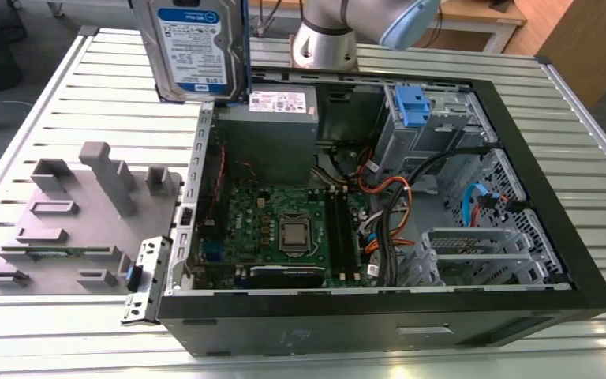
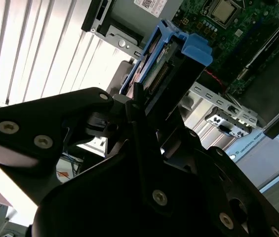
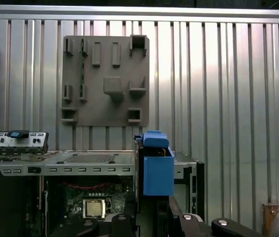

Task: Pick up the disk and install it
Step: 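Pick up the disk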

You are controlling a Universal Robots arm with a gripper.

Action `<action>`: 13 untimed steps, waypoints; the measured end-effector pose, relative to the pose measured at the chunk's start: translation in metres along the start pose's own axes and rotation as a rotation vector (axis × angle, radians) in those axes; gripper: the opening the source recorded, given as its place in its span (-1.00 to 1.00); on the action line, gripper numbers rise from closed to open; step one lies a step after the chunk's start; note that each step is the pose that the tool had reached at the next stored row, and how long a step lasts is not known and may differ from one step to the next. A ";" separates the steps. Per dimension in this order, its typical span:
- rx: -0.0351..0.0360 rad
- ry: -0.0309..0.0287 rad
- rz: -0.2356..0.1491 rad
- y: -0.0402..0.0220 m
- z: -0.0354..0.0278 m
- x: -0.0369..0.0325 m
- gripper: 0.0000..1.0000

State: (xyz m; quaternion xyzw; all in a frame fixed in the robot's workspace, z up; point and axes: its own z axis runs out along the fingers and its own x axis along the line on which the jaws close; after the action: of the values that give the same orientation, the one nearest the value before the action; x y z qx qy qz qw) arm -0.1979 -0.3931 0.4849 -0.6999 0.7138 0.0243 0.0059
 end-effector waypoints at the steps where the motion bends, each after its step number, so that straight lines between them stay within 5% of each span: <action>1: 0.0000 0.0000 0.000 -0.0033 -0.0001 -0.0001 -0.31; 13: 0.0000 0.0000 0.000 -0.0406 -0.0010 -0.0008 -0.31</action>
State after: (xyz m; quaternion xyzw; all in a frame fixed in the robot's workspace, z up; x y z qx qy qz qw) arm -0.1573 -0.3931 0.4848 -0.6999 0.7138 0.0243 0.0059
